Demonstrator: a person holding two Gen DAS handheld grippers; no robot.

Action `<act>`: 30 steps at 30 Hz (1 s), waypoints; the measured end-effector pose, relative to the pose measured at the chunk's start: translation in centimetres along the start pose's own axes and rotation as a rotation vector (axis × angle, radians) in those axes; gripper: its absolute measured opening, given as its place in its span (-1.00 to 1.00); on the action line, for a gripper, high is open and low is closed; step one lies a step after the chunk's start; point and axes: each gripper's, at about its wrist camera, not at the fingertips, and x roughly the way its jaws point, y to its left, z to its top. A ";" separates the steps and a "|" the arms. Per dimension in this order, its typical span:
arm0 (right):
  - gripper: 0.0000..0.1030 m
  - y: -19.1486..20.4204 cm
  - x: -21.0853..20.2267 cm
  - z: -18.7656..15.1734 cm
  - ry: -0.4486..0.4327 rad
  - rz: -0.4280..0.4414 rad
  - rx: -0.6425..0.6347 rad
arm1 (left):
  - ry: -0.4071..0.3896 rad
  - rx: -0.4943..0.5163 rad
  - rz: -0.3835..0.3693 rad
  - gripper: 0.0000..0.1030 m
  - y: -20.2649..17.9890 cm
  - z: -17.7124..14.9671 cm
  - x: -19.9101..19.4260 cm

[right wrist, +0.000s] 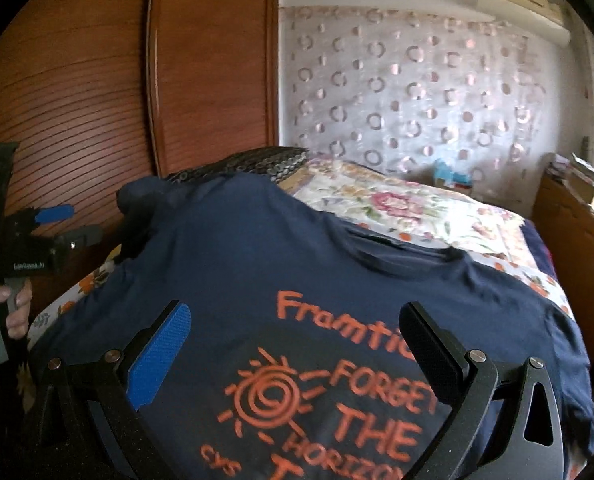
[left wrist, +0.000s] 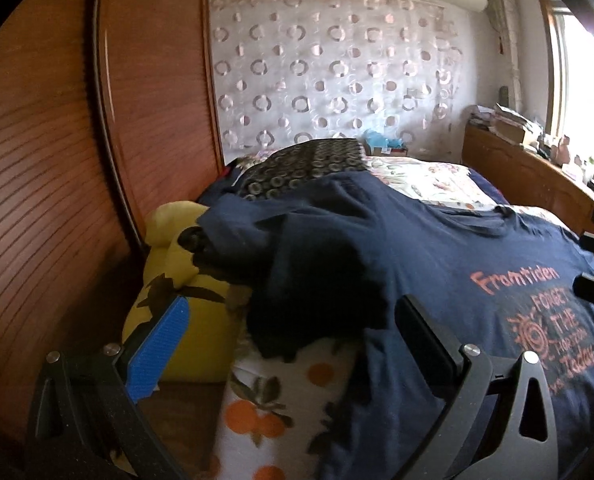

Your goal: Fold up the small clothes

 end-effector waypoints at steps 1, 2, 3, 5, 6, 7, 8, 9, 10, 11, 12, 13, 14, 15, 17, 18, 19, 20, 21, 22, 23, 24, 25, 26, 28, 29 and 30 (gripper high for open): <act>1.00 -0.3 0.2 0.2 0.006 0.012 -0.002 | 0.006 -0.008 0.005 0.90 0.5 0.2 0.4; 1.00 -0.5 0.3 0.2 0.010 0.019 -0.002 | 0.010 -0.010 0.005 0.88 0.8 0.4 0.6; 1.00 -0.9 0.5 0.3 0.014 0.026 -0.003 | 0.013 -0.017 0.003 0.82 1.2 0.6 0.9; 1.00 -1.1 1.0 0.8 0.018 0.039 -0.013 | 0.017 -0.038 -0.011 0.70 2.0 1.1 1.2; 1.00 -1.5 1.0 1.0 0.023 0.046 -0.016 | 0.018 -0.051 -0.014 0.59 2.5 1.5 1.7; 1.00 -1.3 1.2 1.1 0.022 0.048 -0.019 | 0.016 -0.056 -0.014 0.48 2.9 1.8 1.8; 1.00 -1.5 1.5 1.3 0.025 0.053 -0.021 | 0.015 -0.058 -0.015 0.43 3.2 1.9 1.7; 1.00 -1.6 1.7 1.4 0.026 0.057 -0.023 | 0.017 -0.068 -0.017 0.29 3.6 2.2 2.1; 1.00 -1.7 2.1 1.6 0.030 0.063 -0.025 | 0.023 -0.072 -0.017 0.17 3.8 2.5 2.5; 1.00 -2.1 2.1 1.6 0.034 0.070 -0.024 | 0.034 -0.076 -0.013 0.13 4.1 2.8 3.1; 1.00 -1.8 2.4 1.7 0.035 0.071 -0.027 | 0.044 -0.080 -0.003 0.00 4.4 3.2 3.9; 1.00 -1.9 2.7 1.7 0.039 0.075 -0.028 | 0.048 -0.081 -0.003 -0.12 4.6 3.4 4.1; 1.00 -2.0 3.1 1.9 0.044 0.077 -0.032 | 0.055 -0.083 -0.005 -0.16 4.7 3.5 4.5; 1.00 -2.1 3.3 2.0 0.047 0.078 -0.034 | 0.069 -0.088 -0.009 -0.18 4.8 3.7 5.4; 1.00 -1.9 3.7 2.3 0.055 0.083 -0.039 | 0.087 -0.088 -0.008 -0.19 4.8 3.9 6.0; 1.00 -2.1 3.8 2.2 0.061 0.088 -0.037 | 0.097 -0.088 -0.003 -0.23 4.7 3.9 6.5; 1.00 -1.9 4.5 2.5 0.068 0.088 -0.039 | 0.106 -0.090 0.003 -0.33 4.7 3.9 6.9; 1.00 -1.9 4.8 2.7 0.074 0.090 -0.039 | 0.113 -0.092 0.003 -0.36 4.8 3.9 7.1; 1.00 -1.9 5.1 2.8 0.079 0.093 -0.039 | 0.123 -0.095 -0.001 -0.48 4.9 3.8 7.4; 1.00 -2.0 5.1 2.7 0.085 0.097 -0.037 | 0.126 -0.094 -0.002 -0.63 4.9 3.7 7.5; 1.00 -2.0 5.7 3.2 0.089 0.096 -0.040 | 0.130 -0.091 0.004 -0.70 4.9 3.6 7.5; 1.00 -2.0 6.0 3.2 0.089 0.097 -0.041 | 0.138 -0.081 0.005 -0.82 4.9 3.5 7.7; 1.00 -2.1 6.0 3.3 0.090 0.096 -0.040 | 0.140 -0.078 0.005 -0.86 4.8 3.5 7.6; 1.00 -2.2 6.2 3.3 0.091 0.097 -0.038 | 0.140 -0.078 0.005 -0.87 4.8 3.4 7.5; 1.00 -2.3 6.4 3.4 0.091 0.098 -0.031 | 0.114 -0.072 0.000 -0.89 4.7 3.6 6.7; 1.00 -2.4 6.7 3.5 0.089 0.097 -0.029 | 0.095 -0.064 0.000 -0.90 4.4 3.8 6.0; 1.00 -2.4 6.6 3.5 0.086 0.096 -0.025 | 0.081 -0.060 -0.002 -0.90 4.1 4.1 5.4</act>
